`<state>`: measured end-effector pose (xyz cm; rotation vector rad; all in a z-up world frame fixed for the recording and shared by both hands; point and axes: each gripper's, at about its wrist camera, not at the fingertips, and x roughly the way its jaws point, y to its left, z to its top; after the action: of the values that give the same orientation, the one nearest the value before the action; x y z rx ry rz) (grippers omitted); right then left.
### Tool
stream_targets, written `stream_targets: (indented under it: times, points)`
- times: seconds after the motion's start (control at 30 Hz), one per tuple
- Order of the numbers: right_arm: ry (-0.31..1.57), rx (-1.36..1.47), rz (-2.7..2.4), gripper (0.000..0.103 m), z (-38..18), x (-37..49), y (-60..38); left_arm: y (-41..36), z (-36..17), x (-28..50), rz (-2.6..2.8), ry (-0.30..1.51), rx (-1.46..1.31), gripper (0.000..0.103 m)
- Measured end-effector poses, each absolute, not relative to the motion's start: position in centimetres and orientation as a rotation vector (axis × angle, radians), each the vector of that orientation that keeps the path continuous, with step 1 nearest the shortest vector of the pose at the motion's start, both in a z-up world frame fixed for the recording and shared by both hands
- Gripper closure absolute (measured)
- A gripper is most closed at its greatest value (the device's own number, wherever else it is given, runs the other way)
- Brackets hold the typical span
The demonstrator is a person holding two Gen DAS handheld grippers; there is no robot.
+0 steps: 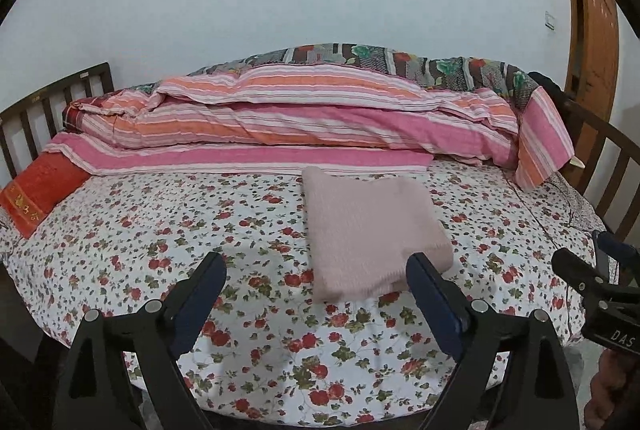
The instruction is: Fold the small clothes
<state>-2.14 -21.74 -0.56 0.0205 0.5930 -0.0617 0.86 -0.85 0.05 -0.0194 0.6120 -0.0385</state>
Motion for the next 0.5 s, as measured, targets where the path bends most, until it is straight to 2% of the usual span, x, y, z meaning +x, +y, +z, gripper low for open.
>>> stream_targets:
  times: [0.5]
  points:
    - [0.594,0.026,-0.082,0.001,-0.59,-2.58,-22.31,-1.27,0.09,0.76,-0.059,0.613,-0.023,0.012]
